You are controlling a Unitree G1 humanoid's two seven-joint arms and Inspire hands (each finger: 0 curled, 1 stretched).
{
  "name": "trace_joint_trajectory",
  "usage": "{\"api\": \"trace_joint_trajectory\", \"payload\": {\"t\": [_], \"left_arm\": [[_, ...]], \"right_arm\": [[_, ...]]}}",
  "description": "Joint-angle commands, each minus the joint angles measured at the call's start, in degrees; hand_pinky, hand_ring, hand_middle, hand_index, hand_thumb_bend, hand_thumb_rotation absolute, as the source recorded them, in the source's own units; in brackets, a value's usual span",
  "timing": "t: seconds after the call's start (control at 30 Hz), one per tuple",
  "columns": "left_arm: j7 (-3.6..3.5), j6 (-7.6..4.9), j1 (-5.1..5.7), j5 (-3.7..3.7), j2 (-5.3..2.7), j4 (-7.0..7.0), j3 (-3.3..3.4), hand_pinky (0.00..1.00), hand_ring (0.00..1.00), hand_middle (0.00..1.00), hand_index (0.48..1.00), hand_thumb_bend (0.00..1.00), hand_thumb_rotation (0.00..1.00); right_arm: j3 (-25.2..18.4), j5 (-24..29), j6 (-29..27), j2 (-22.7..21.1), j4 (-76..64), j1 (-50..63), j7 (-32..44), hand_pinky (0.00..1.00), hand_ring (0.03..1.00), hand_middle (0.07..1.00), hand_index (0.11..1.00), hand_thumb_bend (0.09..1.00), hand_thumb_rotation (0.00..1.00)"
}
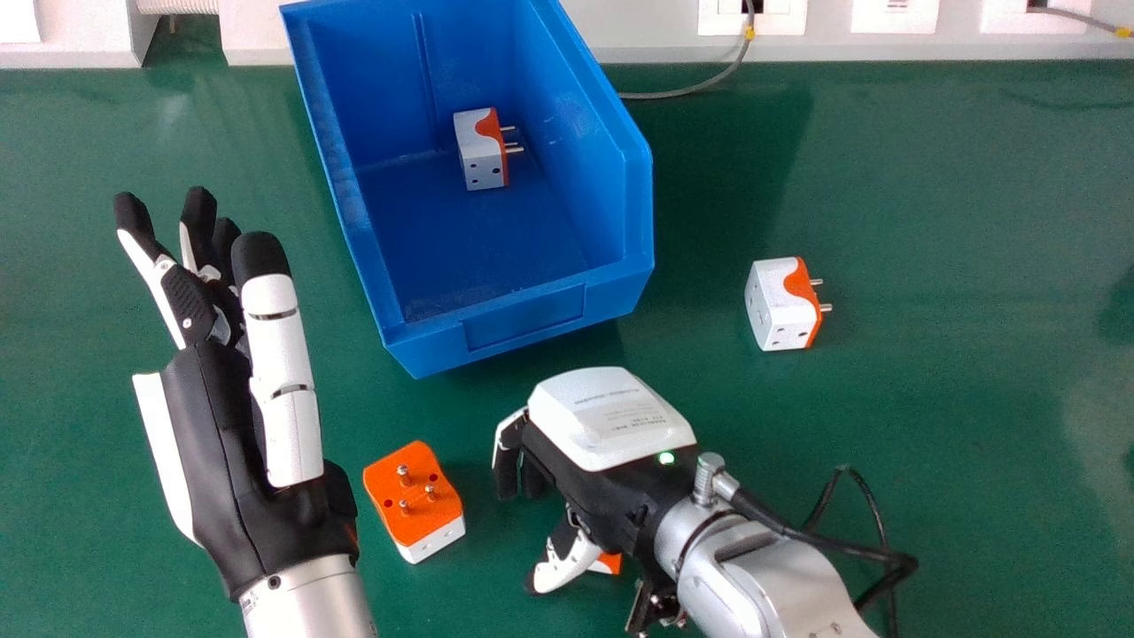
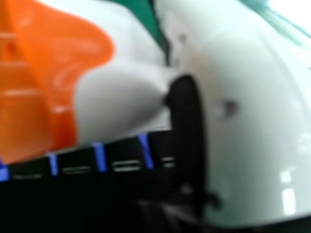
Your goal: Pick all objects and put in blue box
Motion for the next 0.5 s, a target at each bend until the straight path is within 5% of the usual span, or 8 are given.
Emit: {"api": "trace_joint_trajectory", "payload": {"t": [0.0,0.4,0.47], "left_arm": [[-0.01,-0.39,0.69,0.71,-5.37,-1.16,-1.09,0.94,0.98,0.98,0.969,0.54,0.80],[-0.22,-0.53,1.37,0.27,-5.34,-1.55,-1.41,0.94,0.98,0.98,0.970,0.54,0.80],[-0.03,-0.74,1.30,0.78,-5.34,-1.32,-1.24,0.93,0.98,0.98,0.967,0.54,0.79]], "right_arm": [[0.1,1.3,-0.4,-0.6,-0.2,1.8,-0.3,0.28,0.429,0.546,0.559,0.485,0.00],[-4.6,9.1,-2.7,-1.4,-11.9,6.0,-4.3,0.28,0.419,0.524,0.529,0.487,0.00],[-5.8,10.2,-3.4,-1.6,-14.9,6.6,-4.8,0.27,0.417,0.521,0.524,0.487,0.00]]}}
